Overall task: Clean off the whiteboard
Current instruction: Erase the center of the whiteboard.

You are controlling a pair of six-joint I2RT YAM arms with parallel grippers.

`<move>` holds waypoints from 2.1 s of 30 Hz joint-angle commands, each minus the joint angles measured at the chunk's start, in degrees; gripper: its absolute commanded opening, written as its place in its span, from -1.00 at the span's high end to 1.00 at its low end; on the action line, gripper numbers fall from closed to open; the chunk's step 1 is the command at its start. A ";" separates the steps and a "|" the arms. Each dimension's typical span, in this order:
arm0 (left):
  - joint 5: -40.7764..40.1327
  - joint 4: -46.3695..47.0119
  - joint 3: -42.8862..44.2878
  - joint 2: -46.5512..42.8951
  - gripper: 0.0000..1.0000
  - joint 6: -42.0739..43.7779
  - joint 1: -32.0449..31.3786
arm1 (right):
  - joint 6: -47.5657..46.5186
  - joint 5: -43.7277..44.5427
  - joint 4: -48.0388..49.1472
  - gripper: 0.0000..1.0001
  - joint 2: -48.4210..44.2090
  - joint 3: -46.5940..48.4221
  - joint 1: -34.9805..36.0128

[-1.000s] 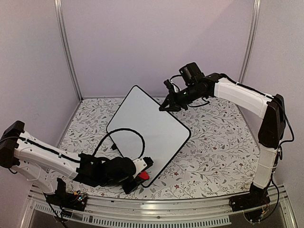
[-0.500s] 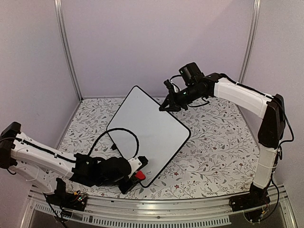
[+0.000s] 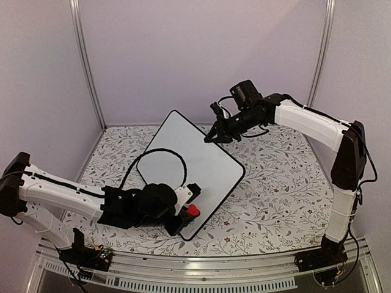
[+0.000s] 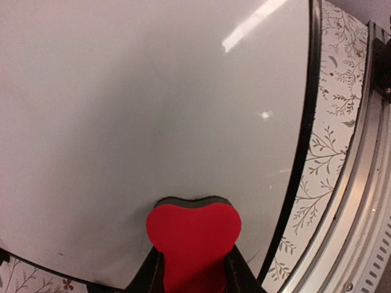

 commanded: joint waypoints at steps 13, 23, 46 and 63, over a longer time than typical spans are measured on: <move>5.52 3.95 -7.01 2.35 1.00 -5.08 0.69 | -0.95 0.44 1.51 1.00 2.82 2.63 0.72; 4.38 1.24 -8.58 2.47 1.00 -9.60 -0.63 | -0.95 0.38 1.16 1.00 3.01 2.85 0.72; -1.80 -5.27 -10.28 -6.90 1.00 -14.44 -2.35 | -1.12 0.27 0.59 1.00 3.01 2.94 0.89; 1.76 -1.16 -0.31 1.12 1.00 -6.99 -2.69 | -1.11 0.09 0.60 1.00 3.60 3.10 0.90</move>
